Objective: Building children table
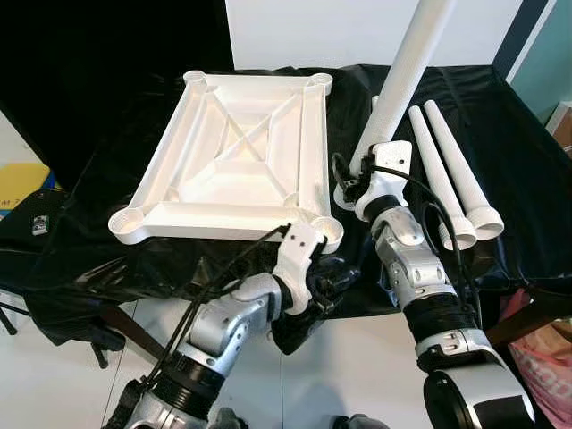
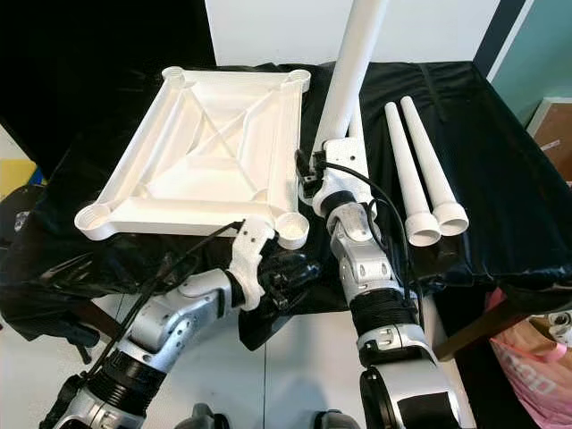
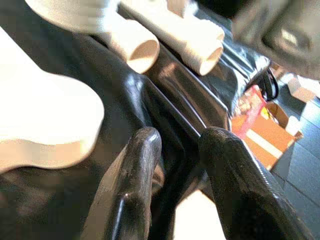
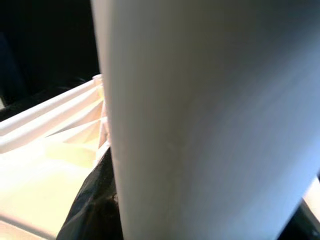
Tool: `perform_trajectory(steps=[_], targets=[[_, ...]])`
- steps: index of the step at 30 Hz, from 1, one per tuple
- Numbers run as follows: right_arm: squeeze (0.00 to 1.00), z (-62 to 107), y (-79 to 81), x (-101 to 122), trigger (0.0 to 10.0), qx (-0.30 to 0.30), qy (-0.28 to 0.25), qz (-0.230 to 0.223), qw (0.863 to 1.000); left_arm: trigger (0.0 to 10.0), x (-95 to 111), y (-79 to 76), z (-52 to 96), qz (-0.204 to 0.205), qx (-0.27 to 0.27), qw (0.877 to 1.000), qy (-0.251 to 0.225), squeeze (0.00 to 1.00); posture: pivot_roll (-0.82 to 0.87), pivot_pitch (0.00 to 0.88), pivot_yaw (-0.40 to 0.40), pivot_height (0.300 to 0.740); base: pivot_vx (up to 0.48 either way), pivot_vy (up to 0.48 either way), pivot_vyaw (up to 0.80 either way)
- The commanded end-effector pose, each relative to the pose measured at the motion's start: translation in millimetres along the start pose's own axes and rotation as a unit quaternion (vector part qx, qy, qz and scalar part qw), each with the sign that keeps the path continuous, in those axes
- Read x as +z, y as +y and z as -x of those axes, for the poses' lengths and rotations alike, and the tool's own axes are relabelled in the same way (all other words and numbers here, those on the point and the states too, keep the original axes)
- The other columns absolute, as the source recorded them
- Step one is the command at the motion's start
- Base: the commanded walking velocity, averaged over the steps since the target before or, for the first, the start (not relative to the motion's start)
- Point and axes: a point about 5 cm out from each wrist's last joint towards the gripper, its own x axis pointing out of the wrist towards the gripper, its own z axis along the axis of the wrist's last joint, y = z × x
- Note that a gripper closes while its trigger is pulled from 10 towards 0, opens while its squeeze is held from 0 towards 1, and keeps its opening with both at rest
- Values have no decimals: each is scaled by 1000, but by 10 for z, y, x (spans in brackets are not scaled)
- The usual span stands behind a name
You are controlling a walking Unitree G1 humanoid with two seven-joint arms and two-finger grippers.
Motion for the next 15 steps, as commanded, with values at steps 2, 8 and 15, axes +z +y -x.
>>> perform_trajectory(steps=[2, 8, 15], targets=[[0, 11, 78, -27, 10000, 24, 6, -7, 1000, 10000, 13, 169, -6, -14, 42, 999, -1, 0, -7, 68, -17, 740, 0, 0, 0], [0, 46, 177, -140, 10000, 51, 30, -20, 998, 10000, 72, 397, -4, -71, 118, 991, 1, 0, -5, 61, -20, 740, 0, 0, 0], [0, 113, 296, -281, 10000, 70, 57, -42, 995, 10000, 185, 626, 9, -184, 185, 965, 16, 0, -17, 49, -25, 740, 0, 0, 0]])
